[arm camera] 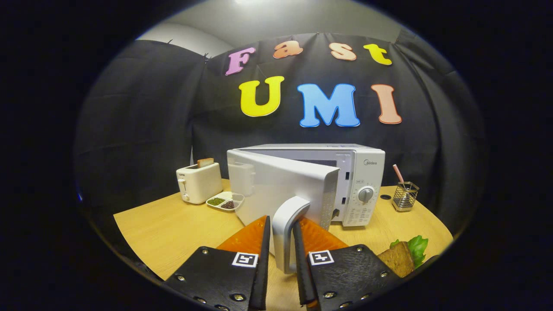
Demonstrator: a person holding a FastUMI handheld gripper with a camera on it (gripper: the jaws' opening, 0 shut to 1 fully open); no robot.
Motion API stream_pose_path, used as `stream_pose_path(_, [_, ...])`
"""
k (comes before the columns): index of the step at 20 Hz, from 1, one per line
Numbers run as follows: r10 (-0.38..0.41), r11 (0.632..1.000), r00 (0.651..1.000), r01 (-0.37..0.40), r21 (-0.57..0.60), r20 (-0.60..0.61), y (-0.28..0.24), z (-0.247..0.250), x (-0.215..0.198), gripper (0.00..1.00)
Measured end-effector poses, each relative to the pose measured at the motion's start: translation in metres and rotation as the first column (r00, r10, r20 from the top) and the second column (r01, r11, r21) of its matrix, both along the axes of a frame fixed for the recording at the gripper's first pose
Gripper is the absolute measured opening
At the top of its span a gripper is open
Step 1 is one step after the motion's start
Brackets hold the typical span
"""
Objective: Open the microwave, put the food inside, and close the microwave door.
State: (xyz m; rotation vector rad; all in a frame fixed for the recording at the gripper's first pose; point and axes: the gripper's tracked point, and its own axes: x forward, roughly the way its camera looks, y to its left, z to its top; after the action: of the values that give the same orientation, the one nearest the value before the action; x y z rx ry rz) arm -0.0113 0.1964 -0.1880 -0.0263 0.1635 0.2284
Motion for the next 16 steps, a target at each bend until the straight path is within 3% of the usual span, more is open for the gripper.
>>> stream_pose_path(10, [0.13, 0.991, 0.991, -0.131, -0.032, -0.017, 0.076, -0.01, -0.046, 0.34])
stream_pose_path(16, [0.127, 0.992, 0.992, -0.127, -0.023, -0.013, 0.101, -0.011, -0.058, 0.33])
